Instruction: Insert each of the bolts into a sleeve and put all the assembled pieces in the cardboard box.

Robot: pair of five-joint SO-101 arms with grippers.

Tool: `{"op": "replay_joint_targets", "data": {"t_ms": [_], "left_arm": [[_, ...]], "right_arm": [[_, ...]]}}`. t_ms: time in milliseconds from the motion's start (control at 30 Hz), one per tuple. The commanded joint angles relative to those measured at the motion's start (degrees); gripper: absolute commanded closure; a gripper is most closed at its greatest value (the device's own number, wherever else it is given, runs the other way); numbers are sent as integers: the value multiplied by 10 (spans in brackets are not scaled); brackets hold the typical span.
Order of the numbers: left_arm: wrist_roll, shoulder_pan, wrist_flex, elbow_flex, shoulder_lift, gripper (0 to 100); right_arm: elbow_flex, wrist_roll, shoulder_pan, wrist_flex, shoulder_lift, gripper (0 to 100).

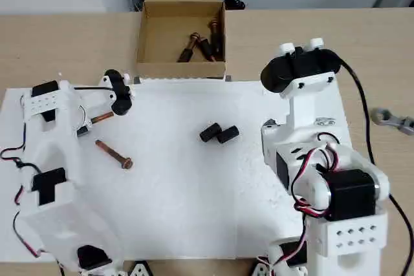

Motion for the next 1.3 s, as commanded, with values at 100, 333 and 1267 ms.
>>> {"op": "replay_joint_targets", "data": {"t_ms": [100, 333, 1267], "left_arm": [[14, -2, -26, -20, 28, 995], [45, -4, 60, -80, -14, 976], [492, -12, 318, -233, -164, 808]], "right_arm": [[7, -4, 19, -15, -3, 832], [27, -4, 23, -26, -7, 832], [27, -4, 21, -35, -9, 832]]}}
